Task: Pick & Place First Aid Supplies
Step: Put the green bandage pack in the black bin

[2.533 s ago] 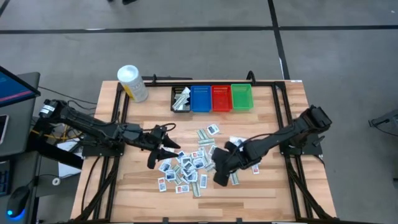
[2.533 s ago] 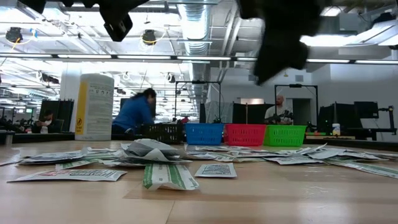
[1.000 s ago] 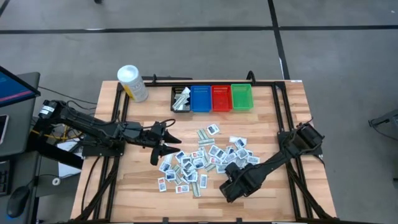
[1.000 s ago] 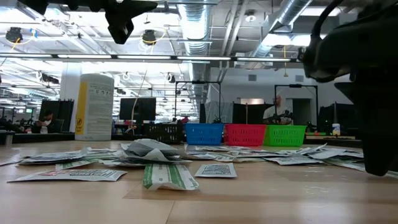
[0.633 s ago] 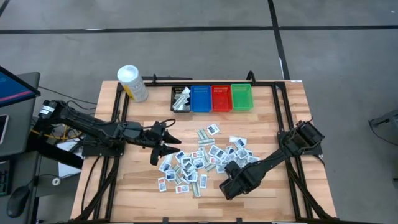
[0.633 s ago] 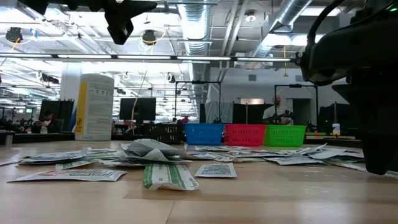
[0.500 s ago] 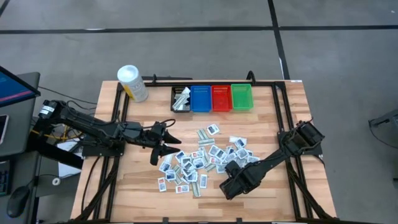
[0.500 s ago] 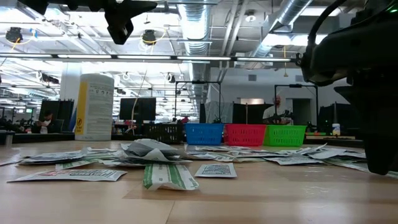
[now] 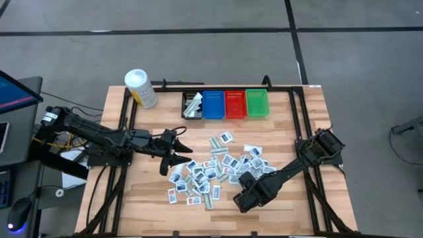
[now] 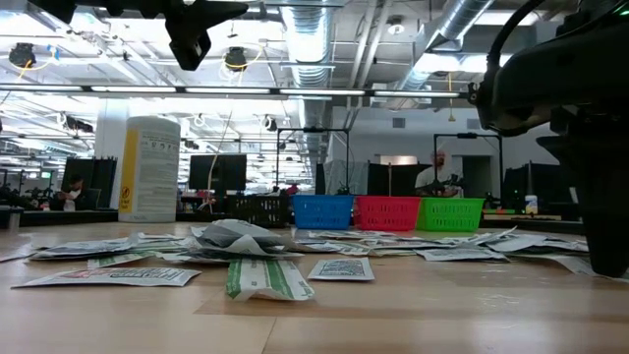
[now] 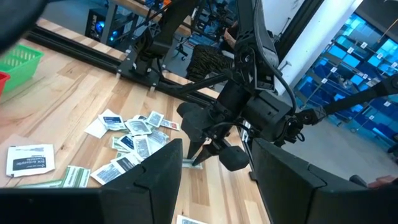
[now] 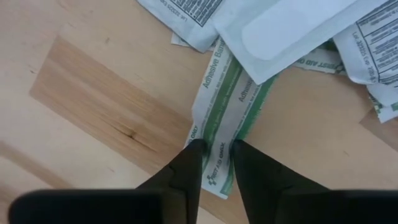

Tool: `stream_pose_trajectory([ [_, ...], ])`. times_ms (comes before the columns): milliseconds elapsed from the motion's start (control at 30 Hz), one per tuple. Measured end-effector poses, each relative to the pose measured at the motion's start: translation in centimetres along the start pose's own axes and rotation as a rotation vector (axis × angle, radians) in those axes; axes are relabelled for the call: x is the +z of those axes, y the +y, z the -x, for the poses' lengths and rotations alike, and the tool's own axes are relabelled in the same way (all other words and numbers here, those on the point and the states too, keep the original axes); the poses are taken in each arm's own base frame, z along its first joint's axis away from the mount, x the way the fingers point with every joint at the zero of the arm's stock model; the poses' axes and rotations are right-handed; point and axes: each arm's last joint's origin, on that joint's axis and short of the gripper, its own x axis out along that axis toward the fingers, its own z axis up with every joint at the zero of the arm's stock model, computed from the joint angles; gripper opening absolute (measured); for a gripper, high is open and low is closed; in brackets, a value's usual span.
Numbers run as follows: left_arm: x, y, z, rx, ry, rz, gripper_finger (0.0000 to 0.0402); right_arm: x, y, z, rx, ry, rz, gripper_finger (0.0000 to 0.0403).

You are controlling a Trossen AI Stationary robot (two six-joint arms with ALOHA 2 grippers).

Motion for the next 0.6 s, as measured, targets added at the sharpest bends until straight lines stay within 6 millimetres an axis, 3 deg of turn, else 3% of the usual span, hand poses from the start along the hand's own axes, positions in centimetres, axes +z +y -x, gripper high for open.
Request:
stream_pose_trajectory([
  [367, 0.0, 0.0, 0.0, 0.001, 0.000, 0.000, 0.0195, 0.2, -0.2, 2.1, 0.060, 0.002, 0.002, 0.0057],
  [600, 0.0, 0.0, 0.0, 0.001, 0.000, -0.001, 0.0195, 0.4, -0.4, 5.2, 0.179, 0.019, 0.065, 0.0041],
])
